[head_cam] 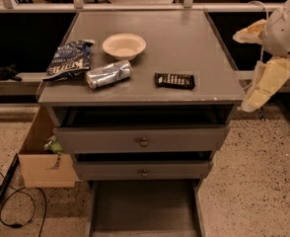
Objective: Place rxbar chocolate into bottom drawer
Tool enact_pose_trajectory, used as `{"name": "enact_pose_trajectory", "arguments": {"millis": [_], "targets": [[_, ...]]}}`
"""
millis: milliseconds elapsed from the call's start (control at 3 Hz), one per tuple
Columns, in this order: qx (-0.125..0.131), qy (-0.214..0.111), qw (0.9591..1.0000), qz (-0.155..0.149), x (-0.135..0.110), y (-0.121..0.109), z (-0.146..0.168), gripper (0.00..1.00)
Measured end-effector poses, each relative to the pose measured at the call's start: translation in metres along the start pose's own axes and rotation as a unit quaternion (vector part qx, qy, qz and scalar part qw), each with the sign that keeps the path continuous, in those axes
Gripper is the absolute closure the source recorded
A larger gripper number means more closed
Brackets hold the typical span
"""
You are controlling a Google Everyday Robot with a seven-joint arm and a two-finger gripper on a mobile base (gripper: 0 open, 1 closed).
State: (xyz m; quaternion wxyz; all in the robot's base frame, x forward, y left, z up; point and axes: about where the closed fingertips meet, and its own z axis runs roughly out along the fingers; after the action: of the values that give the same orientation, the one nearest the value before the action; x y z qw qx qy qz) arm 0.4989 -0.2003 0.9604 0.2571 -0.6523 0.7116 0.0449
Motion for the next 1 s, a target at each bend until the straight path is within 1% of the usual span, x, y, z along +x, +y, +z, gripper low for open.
{"name": "enact_pose_trajectory", "arguments": {"millis": [333,667,1000], "targets": [[-0.001,-0.014,0.9995,-0.027,-0.0142,-0.0172,0.0174,0.00],[-0.002,-0.014,0.9995,-0.028,-0.0150,-0.0176,0.0181,0.00],[0.014,-0.021,0.9993,-0.027,-0.0183,-0.0251,0.0221,0.00]]}}
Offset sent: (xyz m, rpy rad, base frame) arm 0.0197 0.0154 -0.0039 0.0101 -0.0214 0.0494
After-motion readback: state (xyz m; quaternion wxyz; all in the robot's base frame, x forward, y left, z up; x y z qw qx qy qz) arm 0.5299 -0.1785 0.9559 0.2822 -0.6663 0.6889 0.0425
